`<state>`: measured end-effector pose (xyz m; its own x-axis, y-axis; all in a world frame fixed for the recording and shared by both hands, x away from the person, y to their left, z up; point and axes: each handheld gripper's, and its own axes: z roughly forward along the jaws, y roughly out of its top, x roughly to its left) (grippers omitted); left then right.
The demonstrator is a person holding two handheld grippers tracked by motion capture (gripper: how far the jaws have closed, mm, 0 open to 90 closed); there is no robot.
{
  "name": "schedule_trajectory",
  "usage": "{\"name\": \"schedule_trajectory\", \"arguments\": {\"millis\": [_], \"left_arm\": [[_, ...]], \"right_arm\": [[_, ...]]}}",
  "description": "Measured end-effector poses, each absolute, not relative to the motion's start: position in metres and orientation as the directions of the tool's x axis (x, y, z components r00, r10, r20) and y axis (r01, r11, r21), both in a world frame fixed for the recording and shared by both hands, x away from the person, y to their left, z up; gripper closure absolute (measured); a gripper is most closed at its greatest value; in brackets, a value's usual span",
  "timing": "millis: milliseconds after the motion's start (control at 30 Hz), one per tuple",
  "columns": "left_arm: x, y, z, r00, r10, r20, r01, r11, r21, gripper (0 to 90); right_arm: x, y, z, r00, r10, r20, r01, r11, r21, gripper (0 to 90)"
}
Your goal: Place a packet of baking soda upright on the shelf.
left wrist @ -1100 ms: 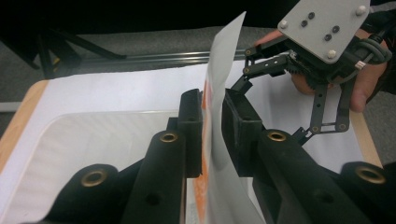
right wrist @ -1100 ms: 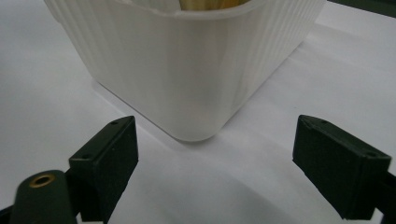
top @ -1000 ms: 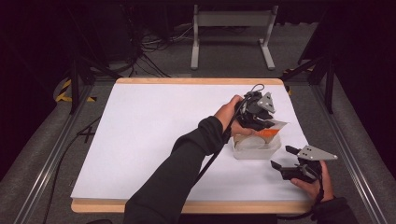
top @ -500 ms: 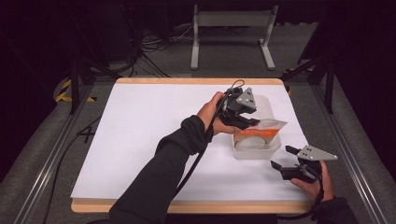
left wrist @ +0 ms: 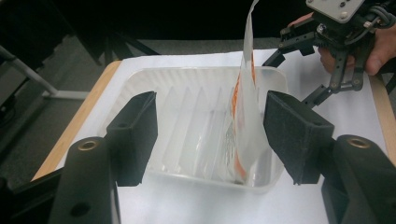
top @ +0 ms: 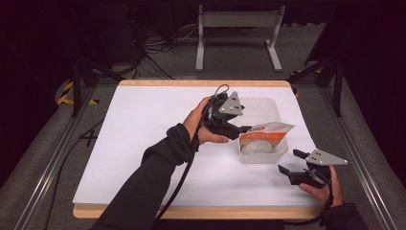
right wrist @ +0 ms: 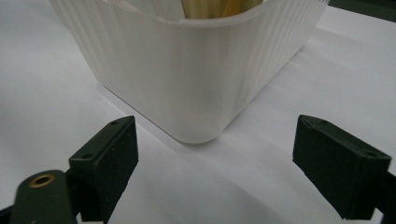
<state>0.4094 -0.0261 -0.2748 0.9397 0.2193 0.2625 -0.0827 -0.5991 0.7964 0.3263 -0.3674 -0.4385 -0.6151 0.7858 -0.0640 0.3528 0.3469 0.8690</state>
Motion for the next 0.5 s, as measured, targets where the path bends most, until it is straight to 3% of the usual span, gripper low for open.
{"name": "schedule_trajectory", "arguments": {"millis": [500], "left_arm": [[0.396, 0.036, -0.29, 0.889, 0.325, 0.323, -0.049, -0.633, 0.773, 23.0]], "right_arm": [[0.322, -0.366, -0.432, -0.628, 0.775, -0.07, 0.326, 0.344, 0.881, 15.5]]}}
